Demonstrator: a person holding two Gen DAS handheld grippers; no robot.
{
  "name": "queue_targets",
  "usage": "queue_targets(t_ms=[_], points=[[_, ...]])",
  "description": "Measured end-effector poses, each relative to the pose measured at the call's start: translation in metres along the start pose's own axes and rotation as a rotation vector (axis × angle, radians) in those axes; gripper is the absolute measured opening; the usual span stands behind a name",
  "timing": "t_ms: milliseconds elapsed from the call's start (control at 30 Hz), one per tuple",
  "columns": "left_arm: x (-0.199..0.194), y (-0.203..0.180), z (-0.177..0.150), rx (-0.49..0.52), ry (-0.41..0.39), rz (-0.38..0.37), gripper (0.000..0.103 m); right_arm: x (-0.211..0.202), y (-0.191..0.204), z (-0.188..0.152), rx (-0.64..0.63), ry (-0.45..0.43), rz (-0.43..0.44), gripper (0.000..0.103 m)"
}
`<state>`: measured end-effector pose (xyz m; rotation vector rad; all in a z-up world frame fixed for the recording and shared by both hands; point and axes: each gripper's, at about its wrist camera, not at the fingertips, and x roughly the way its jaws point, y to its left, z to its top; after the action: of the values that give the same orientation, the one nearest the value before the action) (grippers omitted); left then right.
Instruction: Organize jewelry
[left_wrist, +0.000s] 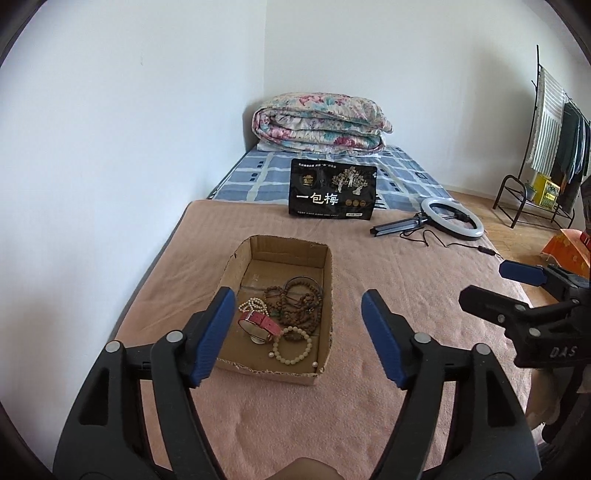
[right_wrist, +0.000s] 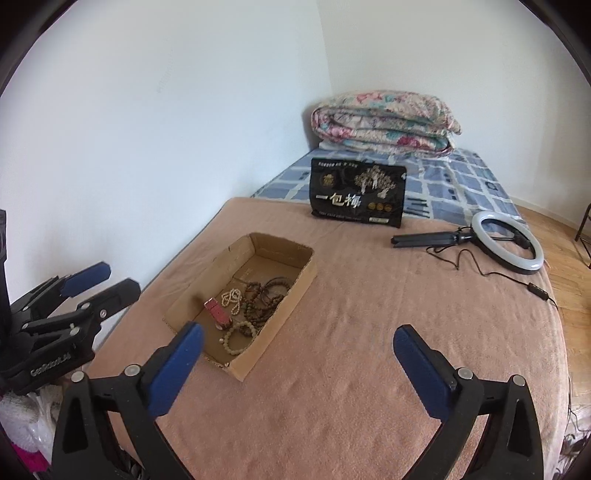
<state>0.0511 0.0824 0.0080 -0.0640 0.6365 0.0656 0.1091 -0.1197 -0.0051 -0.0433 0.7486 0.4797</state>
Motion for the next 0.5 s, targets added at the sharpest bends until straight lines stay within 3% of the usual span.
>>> queue_targets(t_ms=[233,300,500], points=[[-0.009,-0.015,-0.010,0.031,-0.008,0.016,0.081,-0.004,-0.005,-0.007,-0.006,-0.020,-0.028,0.103],[-0.008,-0.018,-0.011,0.038,-0.005,0.014,0.086,-0.002,-0.006,-0.008,-0.011,-0.024,-0.036,0.103],[-0.005,-0.027,-0.013,0.066,-0.018,0.046,0.087,0.005,-0.011,-0.015,-0.017,-0.026,-0.065,0.103]])
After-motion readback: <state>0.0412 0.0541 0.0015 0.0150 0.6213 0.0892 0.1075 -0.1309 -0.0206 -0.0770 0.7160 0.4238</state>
